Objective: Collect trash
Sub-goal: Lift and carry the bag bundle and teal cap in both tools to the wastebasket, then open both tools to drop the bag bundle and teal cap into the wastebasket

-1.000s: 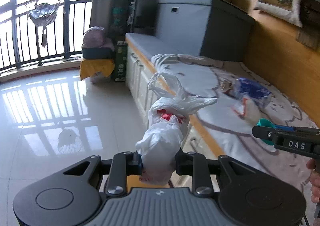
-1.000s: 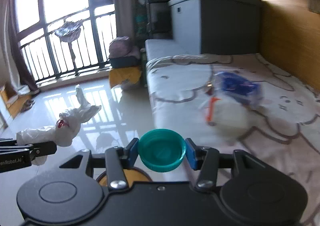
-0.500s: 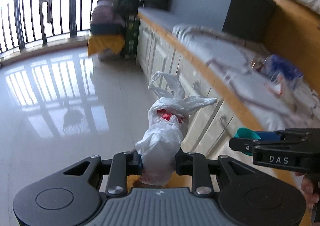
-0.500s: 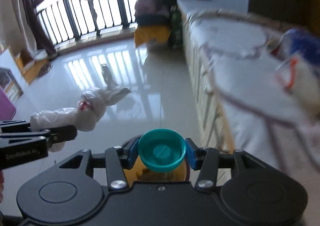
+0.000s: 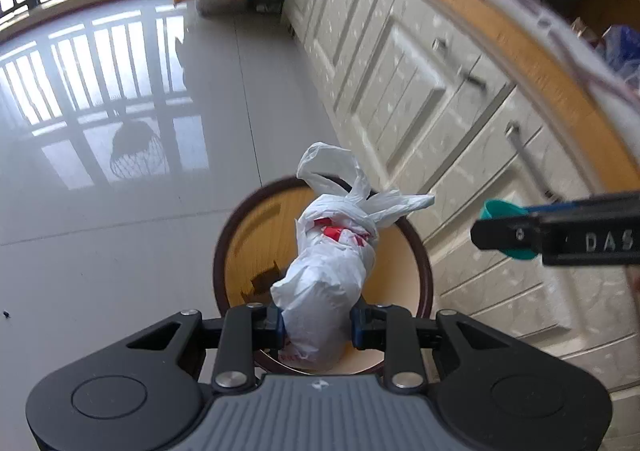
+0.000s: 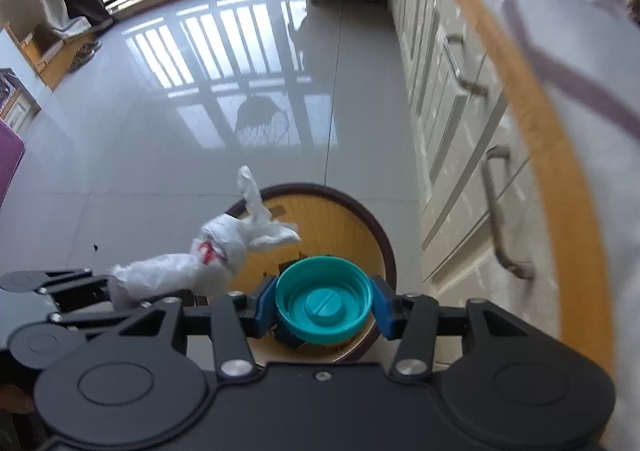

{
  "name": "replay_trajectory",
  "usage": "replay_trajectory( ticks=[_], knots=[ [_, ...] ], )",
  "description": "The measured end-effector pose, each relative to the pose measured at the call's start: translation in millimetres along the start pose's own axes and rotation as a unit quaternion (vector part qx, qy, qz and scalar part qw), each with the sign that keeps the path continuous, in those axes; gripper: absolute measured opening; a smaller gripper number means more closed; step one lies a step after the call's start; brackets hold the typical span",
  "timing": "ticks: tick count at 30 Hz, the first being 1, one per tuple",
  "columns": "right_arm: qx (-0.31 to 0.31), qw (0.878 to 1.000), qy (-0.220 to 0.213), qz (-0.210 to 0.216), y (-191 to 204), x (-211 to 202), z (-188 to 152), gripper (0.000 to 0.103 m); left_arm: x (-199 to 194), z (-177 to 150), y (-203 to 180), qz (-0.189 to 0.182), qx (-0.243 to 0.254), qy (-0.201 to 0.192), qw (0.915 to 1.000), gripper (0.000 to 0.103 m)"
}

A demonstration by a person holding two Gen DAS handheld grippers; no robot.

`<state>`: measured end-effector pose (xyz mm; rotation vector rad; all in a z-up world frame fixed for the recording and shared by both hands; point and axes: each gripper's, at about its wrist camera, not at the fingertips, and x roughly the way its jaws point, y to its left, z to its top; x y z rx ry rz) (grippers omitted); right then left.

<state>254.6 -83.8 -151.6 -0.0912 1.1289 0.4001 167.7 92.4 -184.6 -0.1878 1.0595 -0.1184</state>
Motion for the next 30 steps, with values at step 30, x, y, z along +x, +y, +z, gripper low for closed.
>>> replay_trajectory(
  ticks=[30],
  knots=[
    [-0.057,0.995,0.083,0.002,-17,110,-18,0.067,93,-5,30,0.004,-0.041,0.046,0.9981,0.03]
  ],
)
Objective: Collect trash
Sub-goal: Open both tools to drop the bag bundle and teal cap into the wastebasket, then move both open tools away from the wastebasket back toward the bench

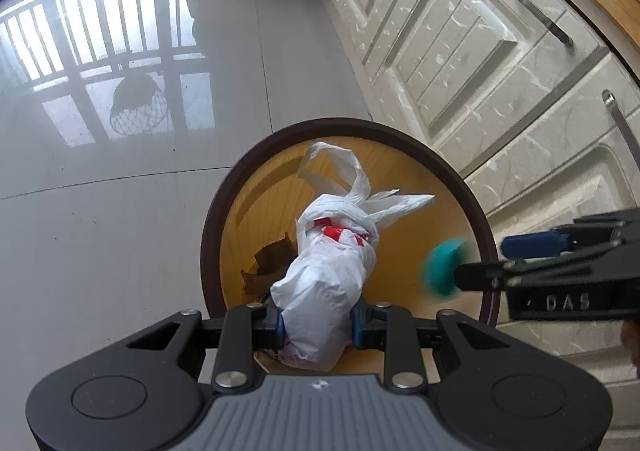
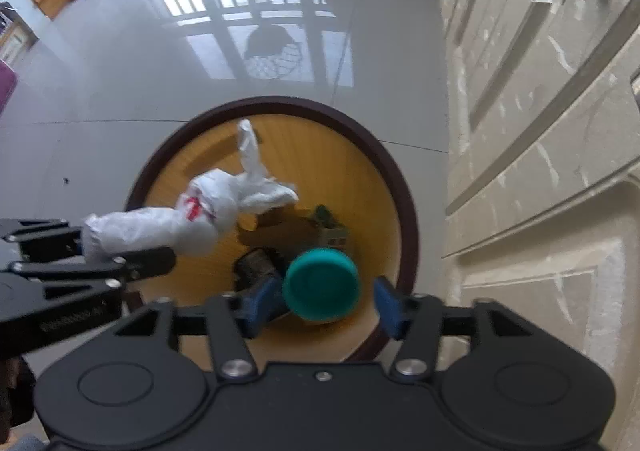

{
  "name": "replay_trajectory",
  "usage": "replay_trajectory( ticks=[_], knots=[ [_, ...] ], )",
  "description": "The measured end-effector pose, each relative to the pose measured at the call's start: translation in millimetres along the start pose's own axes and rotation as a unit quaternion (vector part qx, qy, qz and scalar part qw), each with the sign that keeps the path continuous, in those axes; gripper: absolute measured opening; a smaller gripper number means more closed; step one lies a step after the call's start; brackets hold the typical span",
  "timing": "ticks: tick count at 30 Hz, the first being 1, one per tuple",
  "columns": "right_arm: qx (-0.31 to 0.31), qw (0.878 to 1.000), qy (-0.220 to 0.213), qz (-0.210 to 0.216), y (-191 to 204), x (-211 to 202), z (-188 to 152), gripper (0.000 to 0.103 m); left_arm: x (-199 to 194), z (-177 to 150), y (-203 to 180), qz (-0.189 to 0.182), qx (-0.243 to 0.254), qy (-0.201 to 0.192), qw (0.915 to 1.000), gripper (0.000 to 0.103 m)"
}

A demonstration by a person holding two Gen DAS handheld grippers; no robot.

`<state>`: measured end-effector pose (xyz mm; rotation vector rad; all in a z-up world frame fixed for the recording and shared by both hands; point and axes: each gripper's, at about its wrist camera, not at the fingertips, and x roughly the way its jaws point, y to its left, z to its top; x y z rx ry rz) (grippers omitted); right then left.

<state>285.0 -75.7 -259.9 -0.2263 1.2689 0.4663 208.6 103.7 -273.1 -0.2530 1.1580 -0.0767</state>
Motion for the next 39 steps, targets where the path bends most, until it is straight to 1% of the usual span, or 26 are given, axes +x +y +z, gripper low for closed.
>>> replay_trajectory(
  ticks=[5,8,9,10,12,13,15,17,20,27,34,39],
  knots=[
    [-0.002,1.0,0.008,-0.006,1,-6,-7,0.078,7,4,-5,-0.003,0.006,0.005,1.0,0.03],
    [0.005,1.0,0.02,0.002,2,-7,-9,0.084,10,4,-8,-0.014,0.003,0.009,0.9998,0.03],
    [0.007,1.0,0.025,0.007,1,-8,-9,0.089,12,5,-9,-0.021,-0.001,0.01,0.9997,0.03],
    [0.009,1.0,0.027,0.005,1,-8,-10,0.089,13,6,-11,-0.028,-0.005,0.011,0.9995,0.029],
    [0.018,0.999,0.031,-0.005,-2,-10,-13,0.094,16,7,-14,-0.032,-0.005,0.014,0.9994,0.031],
    [0.023,0.999,0.034,-0.009,-4,-10,-13,0.095,18,7,-15,-0.034,-0.006,0.015,0.9993,0.034],
    [0.031,0.999,0.041,-0.018,-7,-9,-15,0.099,22,7,-16,-0.031,-0.007,0.028,0.9991,0.044],
    [0.037,0.998,0.047,-0.02,-9,-10,-16,0.101,24,5,-15,-0.015,-0.002,0.041,0.9991,0.064],
    [0.03,0.998,0.051,-0.016,-8,-11,-17,0.102,26,1,-15,-0.003,0.009,0.059,0.9982,0.075],
    [0.007,0.999,0.05,-0.004,-2,-16,-20,0.102,15,-5,-11,0.015,0.024,0.071,0.9971,0.086],
    [0.011,0.999,0.037,0.003,-4,-31,-21,0.103,-1,2,-12,0.025,0.031,0.071,0.9967,0.094],
    [0.01,0.999,0.033,-0.001,-1,-41,-21,0.103,-12,2,-10,0.031,0.031,0.074,0.9963,0.1]
  ],
)
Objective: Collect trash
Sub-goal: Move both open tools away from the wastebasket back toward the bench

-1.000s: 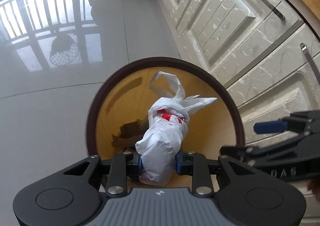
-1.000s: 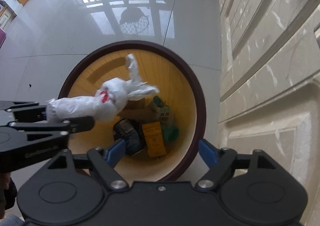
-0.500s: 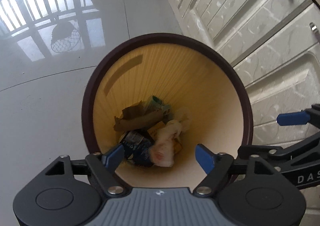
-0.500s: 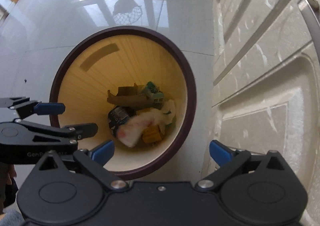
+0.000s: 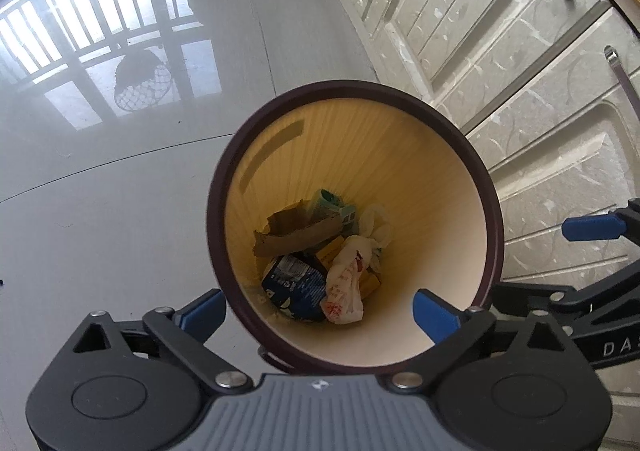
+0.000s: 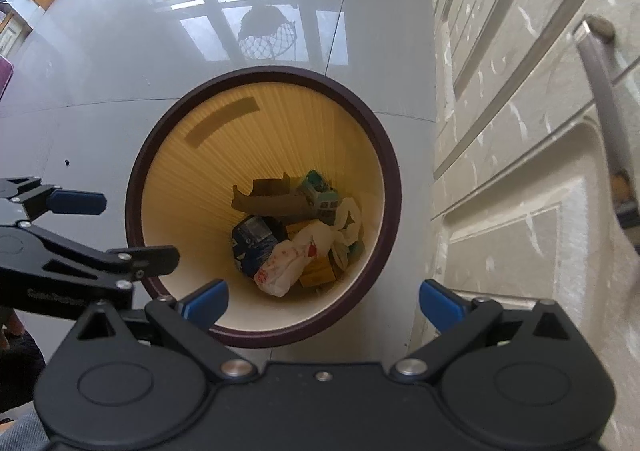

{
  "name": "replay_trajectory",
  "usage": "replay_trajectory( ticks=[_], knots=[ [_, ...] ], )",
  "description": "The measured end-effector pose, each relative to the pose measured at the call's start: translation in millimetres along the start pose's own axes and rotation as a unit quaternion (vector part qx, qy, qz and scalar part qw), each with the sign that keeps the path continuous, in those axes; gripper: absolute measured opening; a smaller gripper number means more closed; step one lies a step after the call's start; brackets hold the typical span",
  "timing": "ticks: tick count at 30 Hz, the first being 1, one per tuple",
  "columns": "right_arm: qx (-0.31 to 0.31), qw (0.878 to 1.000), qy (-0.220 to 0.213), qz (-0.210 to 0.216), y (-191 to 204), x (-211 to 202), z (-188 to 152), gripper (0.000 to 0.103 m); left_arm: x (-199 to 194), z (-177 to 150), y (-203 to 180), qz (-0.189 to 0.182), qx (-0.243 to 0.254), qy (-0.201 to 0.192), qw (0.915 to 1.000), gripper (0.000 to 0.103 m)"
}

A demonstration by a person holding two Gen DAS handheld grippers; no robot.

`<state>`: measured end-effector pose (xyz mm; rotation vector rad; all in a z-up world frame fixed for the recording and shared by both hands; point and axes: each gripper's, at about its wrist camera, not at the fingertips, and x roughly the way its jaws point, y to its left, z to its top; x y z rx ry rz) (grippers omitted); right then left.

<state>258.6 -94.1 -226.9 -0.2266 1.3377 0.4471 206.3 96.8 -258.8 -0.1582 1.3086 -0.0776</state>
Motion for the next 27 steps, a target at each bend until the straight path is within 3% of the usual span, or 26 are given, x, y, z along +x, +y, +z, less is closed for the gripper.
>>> replay_trajectory(
  ticks=[27],
  knots=[
    [0.017,0.998,-0.05,-0.024,18,-76,-21,0.103,-99,-22,17,0.039,-0.035,-0.037,0.9979,0.103]
  ],
)
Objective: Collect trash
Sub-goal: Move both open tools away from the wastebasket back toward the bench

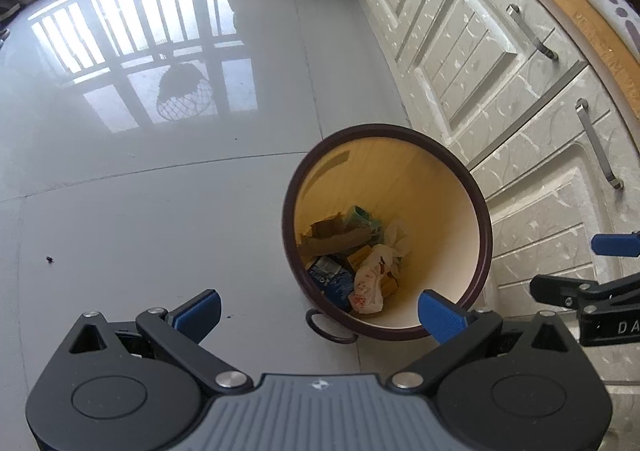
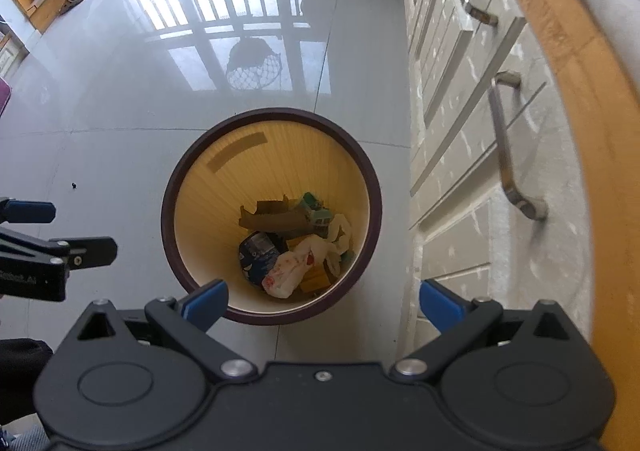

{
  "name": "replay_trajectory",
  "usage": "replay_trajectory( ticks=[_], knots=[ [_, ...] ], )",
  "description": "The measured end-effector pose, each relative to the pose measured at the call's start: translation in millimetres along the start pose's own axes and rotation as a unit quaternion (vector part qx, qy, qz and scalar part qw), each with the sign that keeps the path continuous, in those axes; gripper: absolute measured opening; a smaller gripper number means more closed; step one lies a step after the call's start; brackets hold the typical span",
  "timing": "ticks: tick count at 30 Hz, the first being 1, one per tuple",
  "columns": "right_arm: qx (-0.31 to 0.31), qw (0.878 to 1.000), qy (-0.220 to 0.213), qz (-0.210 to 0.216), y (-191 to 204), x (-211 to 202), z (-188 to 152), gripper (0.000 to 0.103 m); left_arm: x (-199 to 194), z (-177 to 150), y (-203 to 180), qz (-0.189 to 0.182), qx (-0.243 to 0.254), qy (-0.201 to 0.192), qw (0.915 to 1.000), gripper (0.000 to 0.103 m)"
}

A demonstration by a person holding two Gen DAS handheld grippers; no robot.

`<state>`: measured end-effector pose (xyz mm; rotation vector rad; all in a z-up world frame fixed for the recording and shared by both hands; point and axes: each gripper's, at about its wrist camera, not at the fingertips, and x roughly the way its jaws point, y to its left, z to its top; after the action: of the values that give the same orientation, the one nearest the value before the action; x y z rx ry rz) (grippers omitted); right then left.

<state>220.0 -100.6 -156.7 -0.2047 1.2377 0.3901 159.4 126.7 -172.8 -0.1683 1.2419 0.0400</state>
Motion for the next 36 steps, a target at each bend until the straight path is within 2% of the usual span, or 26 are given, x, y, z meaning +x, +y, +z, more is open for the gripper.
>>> replay_trajectory(
  ticks=[13,17,24,29,36],
  knots=[
    [-0.036,0.998,-0.055,-0.004,17,-45,-15,0.103,-45,-19,7,0.007,-0.012,-0.033,0.9993,0.103],
    [-0.041,0.995,-0.089,-0.008,20,-63,-19,0.103,-63,-25,10,0.013,-0.012,-0.053,0.9985,0.103],
    [-0.046,0.983,-0.178,-0.007,23,-96,-22,0.103,-90,-32,10,0.034,-0.009,-0.095,0.9949,0.103],
    [-0.046,0.968,-0.245,-0.01,21,-118,-23,0.103,-114,-36,7,0.041,-0.015,-0.153,0.9872,0.103],
    [-0.034,0.949,-0.313,-0.021,11,-142,-23,0.103,-143,-30,-6,0.026,-0.024,-0.239,0.9703,0.103]
  ],
)
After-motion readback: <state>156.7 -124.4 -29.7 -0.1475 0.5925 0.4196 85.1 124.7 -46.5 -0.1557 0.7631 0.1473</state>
